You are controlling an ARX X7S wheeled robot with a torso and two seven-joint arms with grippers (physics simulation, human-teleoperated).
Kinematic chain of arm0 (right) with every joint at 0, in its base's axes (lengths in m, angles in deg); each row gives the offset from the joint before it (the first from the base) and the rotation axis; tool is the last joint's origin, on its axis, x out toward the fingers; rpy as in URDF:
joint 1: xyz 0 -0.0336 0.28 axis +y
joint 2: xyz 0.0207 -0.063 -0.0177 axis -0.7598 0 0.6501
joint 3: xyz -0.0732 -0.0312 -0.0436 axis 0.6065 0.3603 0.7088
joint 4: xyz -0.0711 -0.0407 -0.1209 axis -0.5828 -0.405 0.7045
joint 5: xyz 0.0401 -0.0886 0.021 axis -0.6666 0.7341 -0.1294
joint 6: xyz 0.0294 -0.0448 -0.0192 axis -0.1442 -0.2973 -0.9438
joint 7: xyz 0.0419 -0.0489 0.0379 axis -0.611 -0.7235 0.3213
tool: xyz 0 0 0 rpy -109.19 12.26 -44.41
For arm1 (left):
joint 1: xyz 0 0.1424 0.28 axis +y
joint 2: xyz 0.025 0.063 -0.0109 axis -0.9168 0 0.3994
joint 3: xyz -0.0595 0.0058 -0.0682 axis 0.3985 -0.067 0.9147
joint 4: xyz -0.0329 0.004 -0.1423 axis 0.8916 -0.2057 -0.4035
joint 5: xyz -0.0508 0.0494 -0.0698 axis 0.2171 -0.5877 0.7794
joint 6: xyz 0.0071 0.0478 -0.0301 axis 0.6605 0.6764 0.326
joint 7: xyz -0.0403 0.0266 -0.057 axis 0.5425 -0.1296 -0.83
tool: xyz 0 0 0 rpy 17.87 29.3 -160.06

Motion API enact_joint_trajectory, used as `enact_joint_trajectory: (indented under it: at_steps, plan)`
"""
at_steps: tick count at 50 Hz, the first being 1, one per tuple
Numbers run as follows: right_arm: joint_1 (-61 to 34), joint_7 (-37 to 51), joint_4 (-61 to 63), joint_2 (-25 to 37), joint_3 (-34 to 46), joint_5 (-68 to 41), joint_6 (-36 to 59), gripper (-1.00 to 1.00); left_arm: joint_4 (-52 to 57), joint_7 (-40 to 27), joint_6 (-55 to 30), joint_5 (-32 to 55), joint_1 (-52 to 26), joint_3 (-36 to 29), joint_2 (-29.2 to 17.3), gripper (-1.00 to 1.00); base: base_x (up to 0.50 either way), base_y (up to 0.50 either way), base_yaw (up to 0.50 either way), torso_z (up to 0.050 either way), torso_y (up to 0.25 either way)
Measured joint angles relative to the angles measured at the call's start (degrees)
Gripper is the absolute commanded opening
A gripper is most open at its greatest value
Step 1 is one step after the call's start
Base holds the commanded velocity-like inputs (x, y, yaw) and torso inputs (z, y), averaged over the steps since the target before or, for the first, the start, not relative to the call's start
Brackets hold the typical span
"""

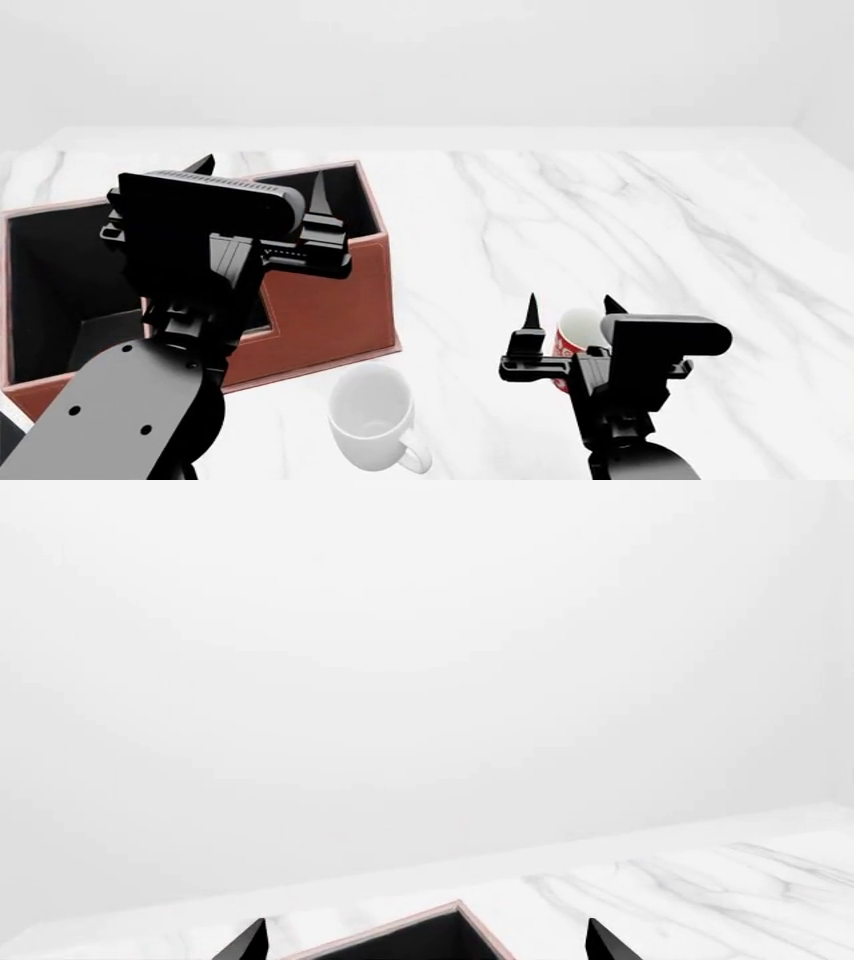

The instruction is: Pick up the red mug and place it to the right of the caddy.

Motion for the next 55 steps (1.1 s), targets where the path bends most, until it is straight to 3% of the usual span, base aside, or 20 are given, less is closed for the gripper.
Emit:
enact_joint_trajectory:
  at_steps: [31, 55]
  plan:
    - [9.7, 1.3, 2.7, 3.8, -3.7, -1.9, -1.8, 1.0, -0.4, -0.6, 0.8, 1.1, 0.4, 0.2, -0.7, 1.0, 0.0, 0.0, 0.0, 0.0, 0.0]
    - [11.9, 0.6, -1.6, 4.3, -2.6, -2.1, -3.5, 1.0, -0.7, -1.3, 1.2, 1.8, 0.7, 0.2, -1.1, 1.0, 0.0, 0.0, 0.0, 0.0, 0.0]
